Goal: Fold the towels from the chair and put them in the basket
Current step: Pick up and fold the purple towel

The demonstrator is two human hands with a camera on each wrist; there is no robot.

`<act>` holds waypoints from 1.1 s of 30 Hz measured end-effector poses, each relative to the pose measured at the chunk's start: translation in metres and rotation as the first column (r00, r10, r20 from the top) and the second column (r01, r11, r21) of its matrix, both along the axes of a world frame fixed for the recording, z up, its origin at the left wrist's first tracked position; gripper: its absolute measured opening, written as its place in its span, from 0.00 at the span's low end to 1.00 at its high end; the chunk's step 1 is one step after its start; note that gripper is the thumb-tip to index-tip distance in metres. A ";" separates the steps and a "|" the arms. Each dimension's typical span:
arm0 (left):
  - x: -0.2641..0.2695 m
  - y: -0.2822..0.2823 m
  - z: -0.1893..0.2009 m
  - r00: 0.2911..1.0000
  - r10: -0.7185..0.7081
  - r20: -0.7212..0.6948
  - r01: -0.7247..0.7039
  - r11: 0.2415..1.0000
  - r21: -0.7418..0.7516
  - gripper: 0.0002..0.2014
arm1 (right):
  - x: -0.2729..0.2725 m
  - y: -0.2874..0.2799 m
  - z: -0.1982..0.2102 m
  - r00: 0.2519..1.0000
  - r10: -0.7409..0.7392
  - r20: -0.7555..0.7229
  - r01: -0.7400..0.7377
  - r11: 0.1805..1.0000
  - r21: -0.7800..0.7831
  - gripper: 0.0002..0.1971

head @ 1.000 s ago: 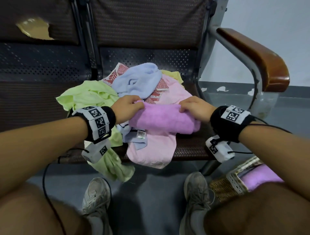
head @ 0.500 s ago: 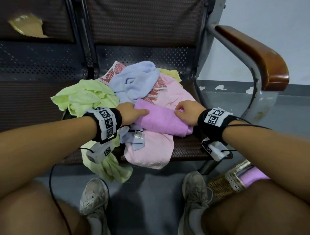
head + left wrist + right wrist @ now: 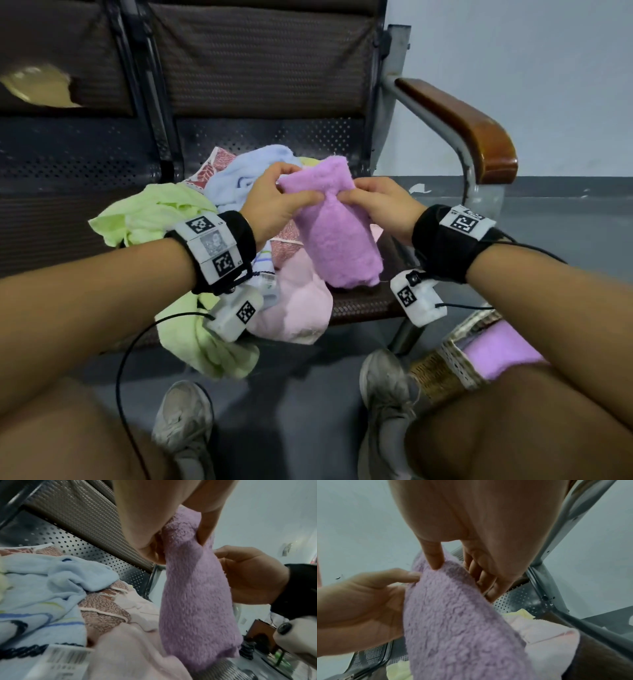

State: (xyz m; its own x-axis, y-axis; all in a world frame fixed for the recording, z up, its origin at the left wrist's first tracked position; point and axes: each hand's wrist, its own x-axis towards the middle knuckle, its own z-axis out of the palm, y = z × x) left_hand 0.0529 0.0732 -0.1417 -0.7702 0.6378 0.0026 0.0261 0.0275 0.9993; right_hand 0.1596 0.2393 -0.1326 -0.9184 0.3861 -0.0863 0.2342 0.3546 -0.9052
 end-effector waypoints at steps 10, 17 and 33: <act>0.099 0.065 -0.006 0.864 -0.500 0.051 0.498 0.837 -0.225 0.20 | 0.129 0.054 0.040 0.966 -0.249 -0.067 0.203 0.896 -0.394 0.03; 0.237 0.169 -0.039 0.714 -0.696 0.078 0.687 0.674 -0.272 0.17 | 0.283 0.133 -0.011 0.767 -0.637 0.072 0.625 0.718 -0.305 0.08; 0.426 0.254 -0.215 0.442 -0.850 0.287 0.622 0.061 -0.780 0.24 | 0.474 0.154 -0.211 0.162 -0.682 0.713 0.982 0.038 -0.186 0.18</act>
State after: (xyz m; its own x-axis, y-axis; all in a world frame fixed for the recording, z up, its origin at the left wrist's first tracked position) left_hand 0.4790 0.3273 -0.3564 0.0582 0.6946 -0.7170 0.6740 0.5025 0.5415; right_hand 0.6338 0.3929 -0.3431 0.2220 0.5780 -0.7853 0.2955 -0.8074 -0.5107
